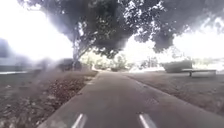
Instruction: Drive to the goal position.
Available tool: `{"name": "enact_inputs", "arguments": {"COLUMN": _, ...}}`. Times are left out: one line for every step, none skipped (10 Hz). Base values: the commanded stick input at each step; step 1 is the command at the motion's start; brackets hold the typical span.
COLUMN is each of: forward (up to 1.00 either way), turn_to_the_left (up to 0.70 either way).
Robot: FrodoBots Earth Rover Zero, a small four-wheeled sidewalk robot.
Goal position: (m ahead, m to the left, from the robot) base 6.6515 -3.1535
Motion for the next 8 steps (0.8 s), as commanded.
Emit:
{"name": "enact_inputs", "arguments": {"forward": 0.70, "turn_to_the_left": -0.05}}
{"name": "enact_inputs", "arguments": {"forward": 0.70, "turn_to_the_left": 0.00}}
{"name": "enact_inputs", "arguments": {"forward": 0.70, "turn_to_the_left": 0.00}}
{"name": "enact_inputs", "arguments": {"forward": 0.70, "turn_to_the_left": 0.00}}
{"name": "enact_inputs", "arguments": {"forward": 0.70, "turn_to_the_left": 0.00}}
{"name": "enact_inputs", "arguments": {"forward": 0.70, "turn_to_the_left": 0.00}}
{"name": "enact_inputs", "arguments": {"forward": 0.70, "turn_to_the_left": 0.00}}
{"name": "enact_inputs", "arguments": {"forward": 0.70, "turn_to_the_left": 0.00}}
